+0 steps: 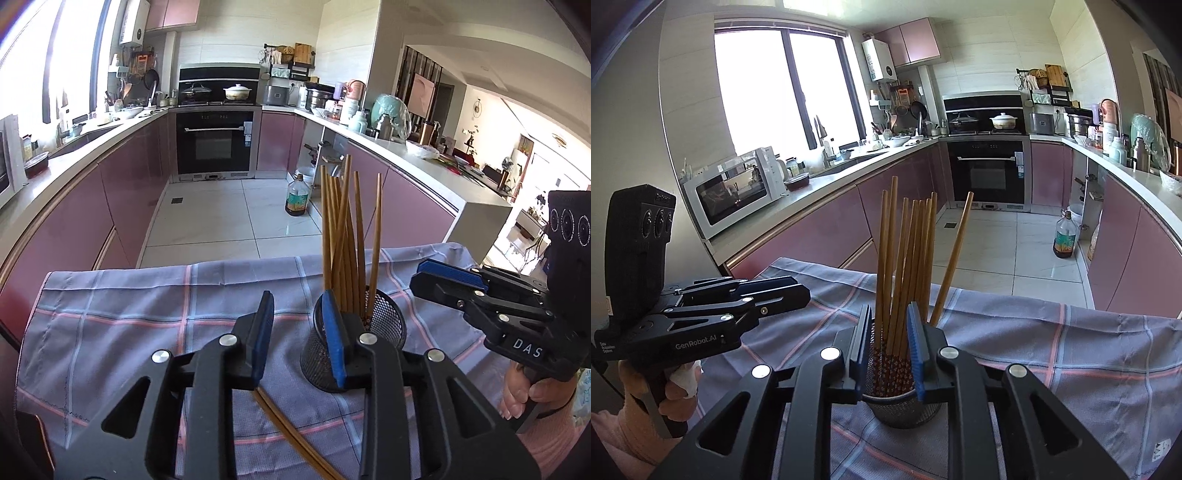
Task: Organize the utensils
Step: 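Open the right gripper and withdraw it back over the chopstick pile, then lower both grippers onto the two loose chopsticks lying on the cloth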
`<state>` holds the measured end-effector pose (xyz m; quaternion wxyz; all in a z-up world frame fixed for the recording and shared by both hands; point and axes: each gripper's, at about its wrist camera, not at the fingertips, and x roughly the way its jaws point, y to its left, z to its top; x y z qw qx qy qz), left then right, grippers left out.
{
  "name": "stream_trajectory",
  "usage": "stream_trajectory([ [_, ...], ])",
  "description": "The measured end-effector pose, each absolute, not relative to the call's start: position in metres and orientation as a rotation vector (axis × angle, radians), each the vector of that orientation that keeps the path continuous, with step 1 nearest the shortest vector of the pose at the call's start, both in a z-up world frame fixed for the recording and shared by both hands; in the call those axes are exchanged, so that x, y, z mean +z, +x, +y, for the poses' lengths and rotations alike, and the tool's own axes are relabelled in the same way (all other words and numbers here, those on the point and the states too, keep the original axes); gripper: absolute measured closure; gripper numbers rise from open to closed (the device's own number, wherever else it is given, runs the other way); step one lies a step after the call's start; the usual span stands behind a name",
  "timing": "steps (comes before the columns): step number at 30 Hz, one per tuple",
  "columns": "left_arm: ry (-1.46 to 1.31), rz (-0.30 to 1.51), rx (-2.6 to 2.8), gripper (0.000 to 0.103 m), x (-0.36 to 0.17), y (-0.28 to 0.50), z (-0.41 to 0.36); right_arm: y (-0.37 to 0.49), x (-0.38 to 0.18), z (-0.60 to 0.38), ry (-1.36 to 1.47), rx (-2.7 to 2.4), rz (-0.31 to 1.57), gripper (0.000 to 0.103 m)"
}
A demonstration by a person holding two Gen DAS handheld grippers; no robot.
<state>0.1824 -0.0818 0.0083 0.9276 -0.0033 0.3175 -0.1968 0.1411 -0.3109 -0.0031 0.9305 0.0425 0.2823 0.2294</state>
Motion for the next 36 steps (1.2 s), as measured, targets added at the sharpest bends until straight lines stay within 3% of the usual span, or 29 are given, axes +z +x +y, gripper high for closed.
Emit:
stream_trajectory([
  [2,-0.016,0.632,-0.382,0.072,0.008,0.174,-0.072,0.134,-0.003,-0.309,0.085,0.483,0.569,0.077],
  [11,-0.006,0.599,-0.318,0.06,-0.01,0.136,-0.039,0.106,-0.021,-0.284,0.043,0.584,0.604,0.075],
  [23,-0.013,0.708,-0.278,0.055,-0.064,0.113,-0.024,0.1,-0.089,-0.257,0.046,0.609,0.807,0.075],
  [36,-0.022,0.812,-0.281,0.055,-0.103,0.113,-0.023,0.097,-0.118,-0.232,-0.004,0.604,0.906,0.076],
])
